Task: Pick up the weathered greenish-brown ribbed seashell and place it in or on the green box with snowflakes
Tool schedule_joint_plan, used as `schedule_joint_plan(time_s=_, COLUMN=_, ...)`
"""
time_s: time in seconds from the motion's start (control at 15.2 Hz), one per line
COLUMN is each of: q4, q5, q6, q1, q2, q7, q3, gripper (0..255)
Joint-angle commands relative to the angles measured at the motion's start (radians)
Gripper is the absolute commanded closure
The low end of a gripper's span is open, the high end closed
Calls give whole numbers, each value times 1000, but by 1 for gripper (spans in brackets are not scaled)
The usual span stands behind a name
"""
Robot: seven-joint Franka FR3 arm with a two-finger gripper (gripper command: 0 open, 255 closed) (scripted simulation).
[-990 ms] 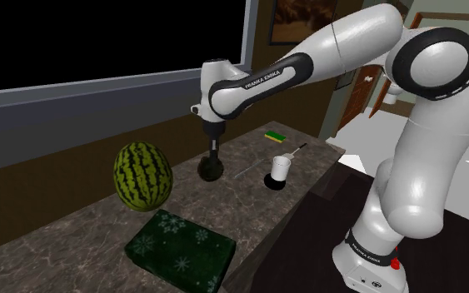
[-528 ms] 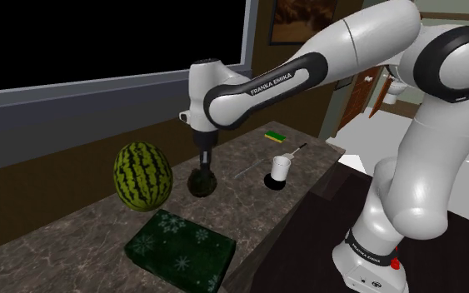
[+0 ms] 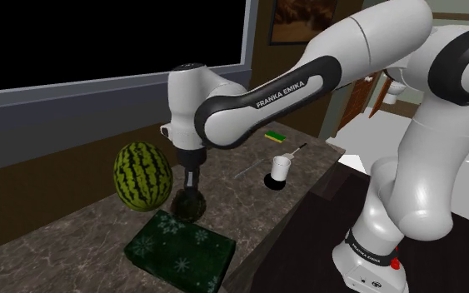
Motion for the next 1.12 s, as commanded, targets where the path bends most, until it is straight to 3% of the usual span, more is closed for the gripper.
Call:
schedule_joint_plan(time_s=0.0, q4=19, q5=-3, q6=-7, q1=26, q2=12, q7=52, q3=23, gripper=255)
schedule_joint_plan(time_s=0.07, q4=34, q5=-6, q6=-12, q1=44, q2=22, q7=87, q3=39, gripper=255)
schedule_joint_plan(time_s=1.06, q4=-57, q5=-34, q6=176, q1=49, q2=121, q7=104, q3=35, gripper=255)
